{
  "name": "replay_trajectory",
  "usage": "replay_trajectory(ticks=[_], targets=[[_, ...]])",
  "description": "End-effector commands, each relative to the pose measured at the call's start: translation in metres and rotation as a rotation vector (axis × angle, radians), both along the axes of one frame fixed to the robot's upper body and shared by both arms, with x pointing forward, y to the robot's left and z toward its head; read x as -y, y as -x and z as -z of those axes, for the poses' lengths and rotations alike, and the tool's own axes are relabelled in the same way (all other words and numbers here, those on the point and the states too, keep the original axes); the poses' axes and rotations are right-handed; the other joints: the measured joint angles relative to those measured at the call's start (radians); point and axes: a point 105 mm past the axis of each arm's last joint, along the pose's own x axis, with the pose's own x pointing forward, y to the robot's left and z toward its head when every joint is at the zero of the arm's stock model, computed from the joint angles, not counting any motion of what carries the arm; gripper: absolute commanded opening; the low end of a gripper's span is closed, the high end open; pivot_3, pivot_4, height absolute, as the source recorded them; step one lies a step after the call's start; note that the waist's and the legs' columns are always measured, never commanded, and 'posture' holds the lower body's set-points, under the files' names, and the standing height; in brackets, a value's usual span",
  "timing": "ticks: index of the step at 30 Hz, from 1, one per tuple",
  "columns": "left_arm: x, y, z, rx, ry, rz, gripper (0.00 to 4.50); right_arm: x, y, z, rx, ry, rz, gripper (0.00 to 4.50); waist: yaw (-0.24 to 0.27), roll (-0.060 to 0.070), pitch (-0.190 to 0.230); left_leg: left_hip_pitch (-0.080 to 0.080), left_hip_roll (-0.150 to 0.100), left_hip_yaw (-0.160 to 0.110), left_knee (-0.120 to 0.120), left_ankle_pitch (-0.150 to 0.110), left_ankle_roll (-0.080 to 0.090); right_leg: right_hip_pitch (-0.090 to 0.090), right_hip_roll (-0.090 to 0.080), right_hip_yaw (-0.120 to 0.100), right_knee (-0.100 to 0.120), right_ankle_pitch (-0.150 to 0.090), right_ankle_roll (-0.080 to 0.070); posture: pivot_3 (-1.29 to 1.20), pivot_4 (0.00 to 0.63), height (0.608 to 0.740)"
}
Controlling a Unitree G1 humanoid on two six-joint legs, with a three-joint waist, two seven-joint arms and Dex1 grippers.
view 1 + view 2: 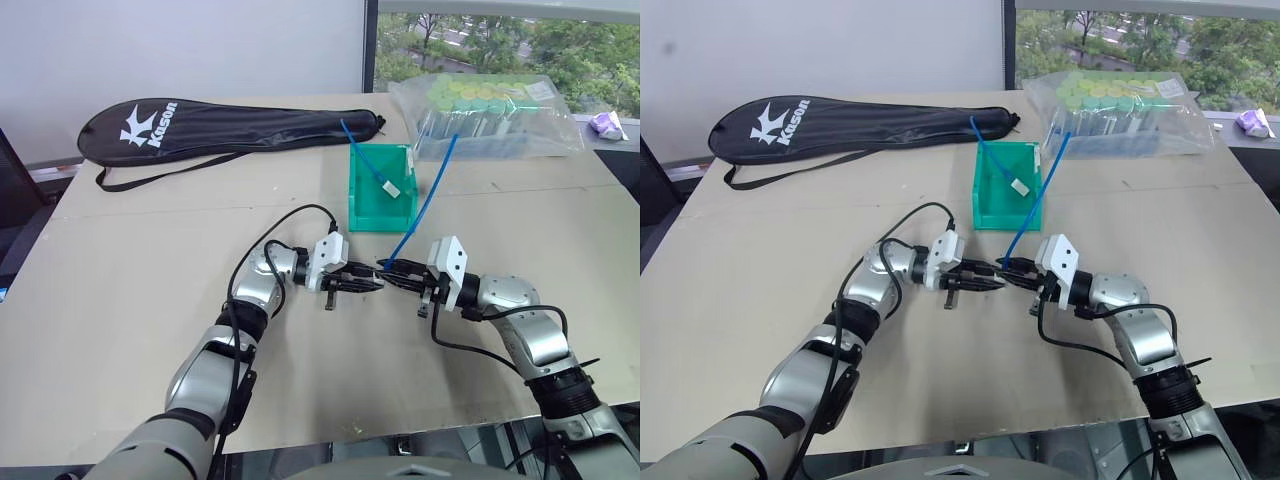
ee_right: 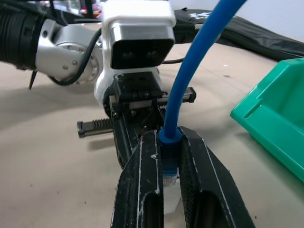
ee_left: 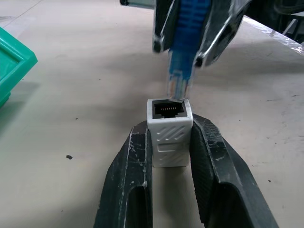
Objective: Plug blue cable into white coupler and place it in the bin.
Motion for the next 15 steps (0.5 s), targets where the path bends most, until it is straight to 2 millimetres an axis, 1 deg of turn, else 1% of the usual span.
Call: replay_trajectory(ticks=[1, 8, 15], targets=[[-0.006, 0.014, 0.029, -0.082, -0.109, 0.043, 0.48, -0.003, 0.0, -0.007, 0.062, 0.022, -0.045, 0.0, 0.0, 0.0, 0.0, 0.0, 0.0, 0.0, 0.0, 0.0, 0.0, 0.0, 0.0, 0.0, 0.0, 0.0, 0.0, 0.0, 0.15, 0.74], [-0.004, 0.015, 0.029, -0.085, -0.102, 0.045, 0.48, -0.003, -0.006, -0.003, 0.084, 0.071, -0.076, 0.0, 0.0, 0.0, 0.0, 0.0, 0.0, 0.0, 0.0, 0.0, 0.0, 0.0, 0.0, 0.0, 0.0, 0.0, 0.0, 0.0, 0.15, 0.74], [-0.004, 0.014, 0.029, -0.085, -0.097, 0.039, 0.48, -0.01, 0.0, 0.009, 0.061, 0.167, -0.194, 0.0, 0.0, 0.0, 0.0, 0.0, 0.0, 0.0, 0.0, 0.0, 0.0, 0.0, 0.0, 0.0, 0.0, 0.0, 0.0, 0.0, 0.15, 0.74]])
